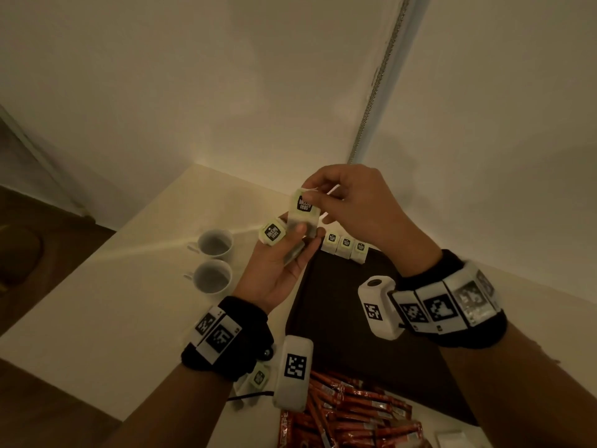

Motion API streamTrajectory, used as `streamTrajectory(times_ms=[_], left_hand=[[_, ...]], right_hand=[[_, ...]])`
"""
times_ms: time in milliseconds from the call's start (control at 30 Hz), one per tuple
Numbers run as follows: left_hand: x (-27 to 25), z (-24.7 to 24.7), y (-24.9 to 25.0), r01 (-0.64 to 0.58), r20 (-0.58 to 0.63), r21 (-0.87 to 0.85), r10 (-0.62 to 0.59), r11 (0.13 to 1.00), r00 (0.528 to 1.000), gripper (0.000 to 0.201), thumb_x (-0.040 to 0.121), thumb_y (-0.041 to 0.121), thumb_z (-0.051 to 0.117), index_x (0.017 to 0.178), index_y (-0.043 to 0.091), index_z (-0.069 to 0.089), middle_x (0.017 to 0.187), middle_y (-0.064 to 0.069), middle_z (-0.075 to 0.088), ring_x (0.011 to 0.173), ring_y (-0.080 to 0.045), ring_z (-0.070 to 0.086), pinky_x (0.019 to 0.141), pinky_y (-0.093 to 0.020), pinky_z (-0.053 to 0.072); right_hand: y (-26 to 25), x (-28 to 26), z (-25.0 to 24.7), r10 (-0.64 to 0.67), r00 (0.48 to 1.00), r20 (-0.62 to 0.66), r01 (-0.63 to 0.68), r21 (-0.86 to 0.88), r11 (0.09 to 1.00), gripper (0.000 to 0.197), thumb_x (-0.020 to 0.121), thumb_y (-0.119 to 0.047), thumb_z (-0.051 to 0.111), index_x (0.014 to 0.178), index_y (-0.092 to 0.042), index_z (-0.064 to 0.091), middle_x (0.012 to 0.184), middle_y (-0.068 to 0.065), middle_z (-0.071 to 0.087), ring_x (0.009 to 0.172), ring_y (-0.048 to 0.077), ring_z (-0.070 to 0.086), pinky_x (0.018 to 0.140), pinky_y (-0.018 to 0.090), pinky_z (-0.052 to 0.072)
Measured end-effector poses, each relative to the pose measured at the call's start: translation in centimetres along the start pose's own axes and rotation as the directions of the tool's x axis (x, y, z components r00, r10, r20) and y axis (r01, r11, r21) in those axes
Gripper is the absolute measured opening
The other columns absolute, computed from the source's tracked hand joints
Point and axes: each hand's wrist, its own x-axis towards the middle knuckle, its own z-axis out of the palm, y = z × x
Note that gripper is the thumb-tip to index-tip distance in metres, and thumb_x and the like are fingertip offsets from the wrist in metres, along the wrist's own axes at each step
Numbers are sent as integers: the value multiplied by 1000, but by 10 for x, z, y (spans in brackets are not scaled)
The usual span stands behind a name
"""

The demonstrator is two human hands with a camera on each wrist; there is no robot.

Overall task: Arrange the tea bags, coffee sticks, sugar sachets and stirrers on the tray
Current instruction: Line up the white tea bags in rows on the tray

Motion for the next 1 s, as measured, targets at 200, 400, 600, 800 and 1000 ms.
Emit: streamTrajectory(times_ms=[200, 400, 600, 800, 1000], left_hand=[[4, -7, -4, -38, -78, 90, 45, 995, 996, 16, 78, 11, 60, 95, 12, 59, 89, -4, 73, 84, -18, 71, 65, -20, 56], [6, -19, -6, 57, -124, 163, -37, 985, 992, 33, 77, 31, 61, 106, 16, 62, 103, -4, 73, 95, -20, 70, 74, -24, 58], [16, -41, 10, 163, -301, 31, -146, 986, 943, 55, 91, 55, 40, 114, 10, 62, 109, -12, 71, 97, -29, 70, 67, -29, 59], [24, -51, 14, 168, -315, 102, -129, 980, 940, 51, 96, 48, 34, 108, 7, 62, 101, -13, 73, 86, -27, 72, 60, -27, 57], [28, -63, 13, 202, -342, 130, -148, 971, 928, 54, 97, 48, 29, 105, 7, 63, 100, -13, 73, 81, -26, 72, 57, -26, 57]], right_hand=[[13, 4, -7, 0, 1000, 31, 1, -42, 999, 4, 82, -19, 71, 85, -21, 70, 70, -18, 60, 62, -7, 56, 54, 6, 42], [29, 9, -8, 23, 995, 96, -14, -95, 995, 8, 87, -22, 65, 90, -27, 70, 77, -17, 63, 67, 0, 58, 58, 5, 43], [108, 22, 3, 186, 973, 133, -151, -238, 959, 9, 83, -14, 69, 92, -13, 71, 85, -3, 66, 70, 0, 54, 63, 0, 37], [209, 24, 45, 444, 862, 246, -339, -370, 865, 21, 88, -15, 63, 106, -6, 68, 109, 11, 66, 93, 19, 60, 79, 23, 43], [254, 27, 64, 486, 863, 136, -429, -311, 848, 14, 86, -10, 65, 98, -3, 66, 103, 12, 66, 91, 20, 58, 78, 25, 44]])
